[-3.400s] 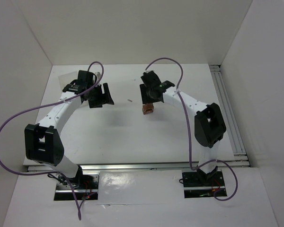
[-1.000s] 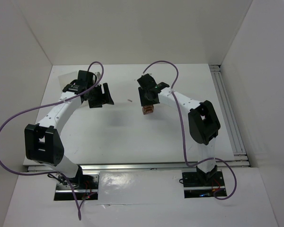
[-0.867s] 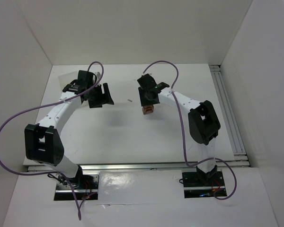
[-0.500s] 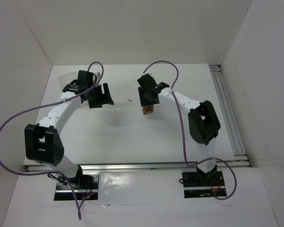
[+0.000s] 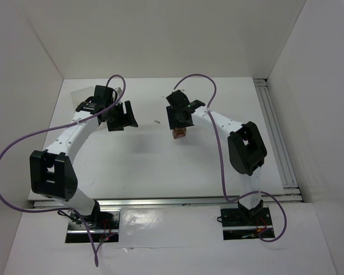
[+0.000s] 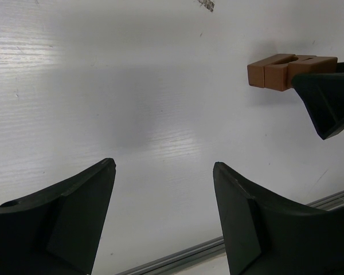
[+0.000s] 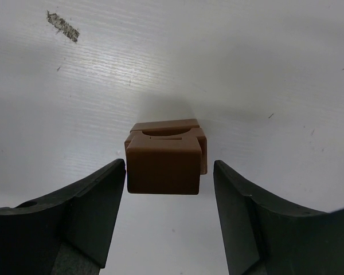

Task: Build the wood block tower

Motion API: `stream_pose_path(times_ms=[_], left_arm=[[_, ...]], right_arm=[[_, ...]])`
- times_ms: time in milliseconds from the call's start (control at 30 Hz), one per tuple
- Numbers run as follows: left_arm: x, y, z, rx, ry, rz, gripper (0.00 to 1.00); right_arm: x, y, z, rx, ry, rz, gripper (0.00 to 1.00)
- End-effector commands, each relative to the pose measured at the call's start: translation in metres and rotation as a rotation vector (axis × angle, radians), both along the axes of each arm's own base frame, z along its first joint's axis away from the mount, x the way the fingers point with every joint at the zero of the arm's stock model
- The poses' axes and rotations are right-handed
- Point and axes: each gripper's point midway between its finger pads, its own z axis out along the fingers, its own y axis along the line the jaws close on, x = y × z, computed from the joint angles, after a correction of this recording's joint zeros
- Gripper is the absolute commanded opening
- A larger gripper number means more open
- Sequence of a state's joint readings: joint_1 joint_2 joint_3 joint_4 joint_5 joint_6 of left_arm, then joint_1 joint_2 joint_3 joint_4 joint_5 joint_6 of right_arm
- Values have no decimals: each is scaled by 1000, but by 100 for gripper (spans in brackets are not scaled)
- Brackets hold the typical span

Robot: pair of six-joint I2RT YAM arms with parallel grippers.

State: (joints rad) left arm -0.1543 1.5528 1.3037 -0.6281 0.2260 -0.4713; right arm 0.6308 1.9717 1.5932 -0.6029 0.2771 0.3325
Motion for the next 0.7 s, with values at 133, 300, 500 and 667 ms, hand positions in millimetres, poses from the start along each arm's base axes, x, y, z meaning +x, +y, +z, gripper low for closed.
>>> stream_pose_path(times_ms=[133,300,500,667], left_arm=[[1,-4,18,-14,-49,-25,81],[1,-4,18,-14,-49,-25,81],[2,-2,17,1,-51,-14,81],[4,0,12,10,-40,-8,81]], right_arm=[[0,-1,17,-3,-33,-11,83],[13,5,36,15,-83,-22,96],[65,2,46,59,-133,-74,96],[106,1,9,59,-103,-128,87]])
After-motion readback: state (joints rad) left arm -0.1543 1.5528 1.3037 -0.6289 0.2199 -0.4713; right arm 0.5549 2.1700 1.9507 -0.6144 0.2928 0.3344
